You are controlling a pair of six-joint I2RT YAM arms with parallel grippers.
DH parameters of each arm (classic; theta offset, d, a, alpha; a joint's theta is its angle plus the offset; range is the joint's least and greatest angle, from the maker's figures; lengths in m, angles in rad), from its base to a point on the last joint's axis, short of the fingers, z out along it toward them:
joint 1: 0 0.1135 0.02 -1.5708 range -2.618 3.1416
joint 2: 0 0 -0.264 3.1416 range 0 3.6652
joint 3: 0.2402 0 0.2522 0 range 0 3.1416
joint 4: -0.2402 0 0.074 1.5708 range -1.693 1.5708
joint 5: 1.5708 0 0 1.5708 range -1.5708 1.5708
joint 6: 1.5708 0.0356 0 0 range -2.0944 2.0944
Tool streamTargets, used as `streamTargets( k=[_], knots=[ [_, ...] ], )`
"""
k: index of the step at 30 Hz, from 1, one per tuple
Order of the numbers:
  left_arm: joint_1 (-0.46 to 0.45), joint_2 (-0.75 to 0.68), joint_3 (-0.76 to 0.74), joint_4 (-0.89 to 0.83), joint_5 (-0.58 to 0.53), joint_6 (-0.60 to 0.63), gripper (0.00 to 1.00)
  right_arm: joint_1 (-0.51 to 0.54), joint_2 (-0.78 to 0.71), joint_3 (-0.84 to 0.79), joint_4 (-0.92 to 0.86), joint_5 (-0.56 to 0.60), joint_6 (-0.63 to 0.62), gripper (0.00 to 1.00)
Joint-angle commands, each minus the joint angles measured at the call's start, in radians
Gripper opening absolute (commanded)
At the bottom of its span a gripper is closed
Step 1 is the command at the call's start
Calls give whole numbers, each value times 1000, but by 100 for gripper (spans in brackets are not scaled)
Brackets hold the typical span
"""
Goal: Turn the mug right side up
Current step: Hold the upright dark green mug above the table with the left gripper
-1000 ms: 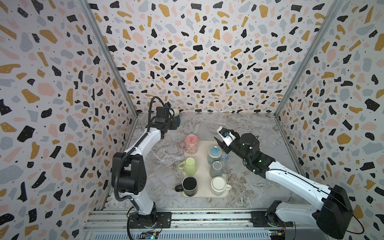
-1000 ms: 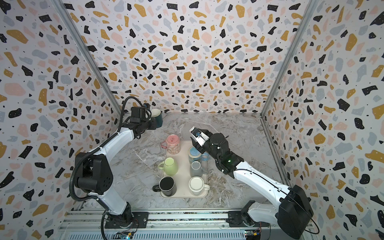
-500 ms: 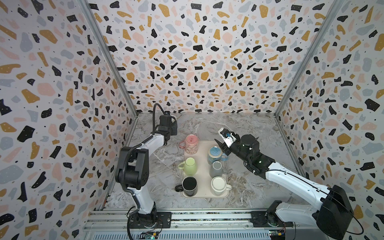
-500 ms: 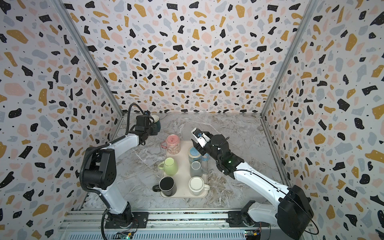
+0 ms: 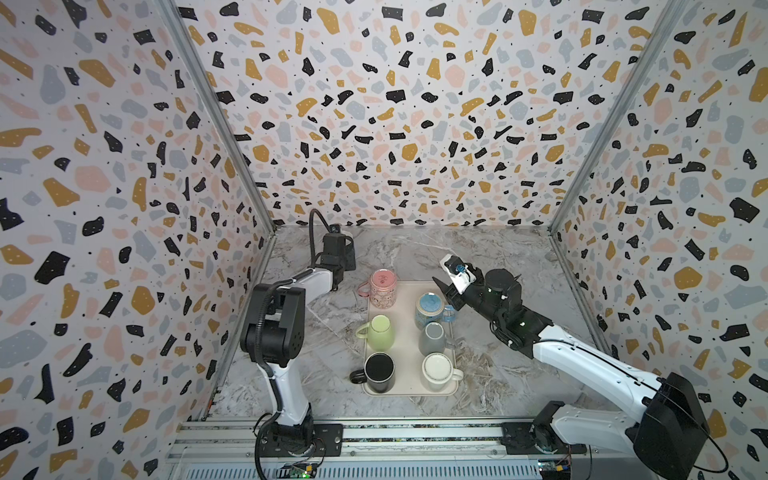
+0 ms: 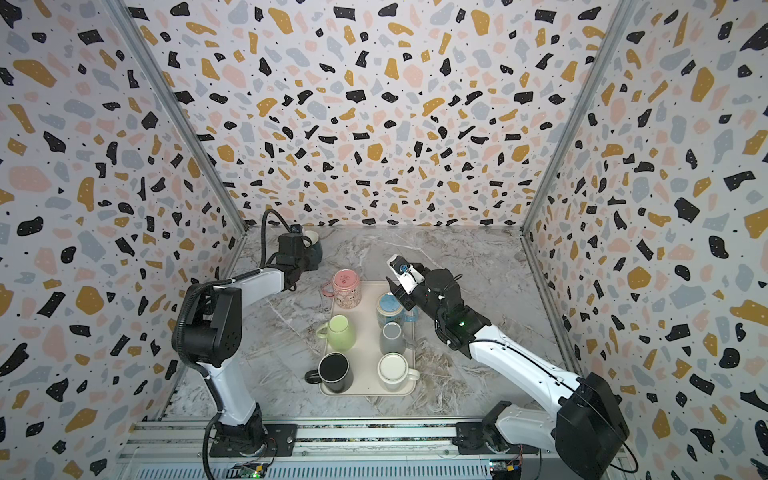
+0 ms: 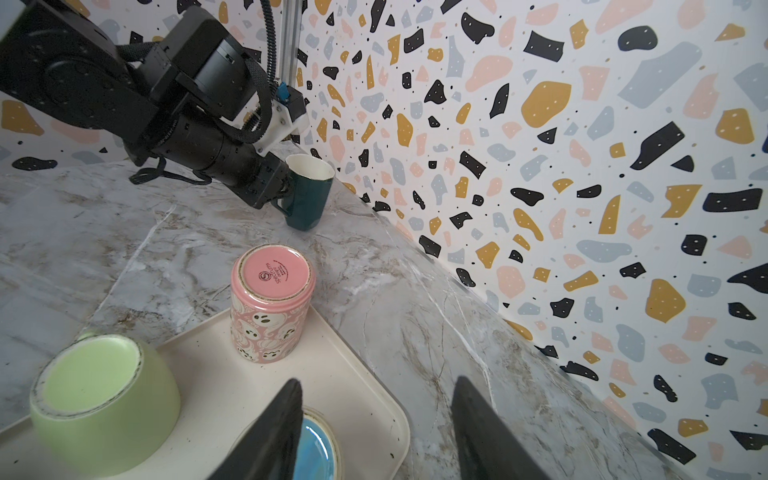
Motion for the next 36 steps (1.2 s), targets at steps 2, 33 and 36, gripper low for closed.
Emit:
streamTargets(
  k=[2,33,36],
  knots=[
    [-3,-12,50,163,8,-20,0,-7,-34,-2,-10,-9,16,59],
    [-49,43,64,99,-2,-6,0,-8,-24,-8,-3,-19,16,62],
    [-50,54,76,65,-1,-5,5,-9,-24,-11,1,-16,16,62]
  ],
)
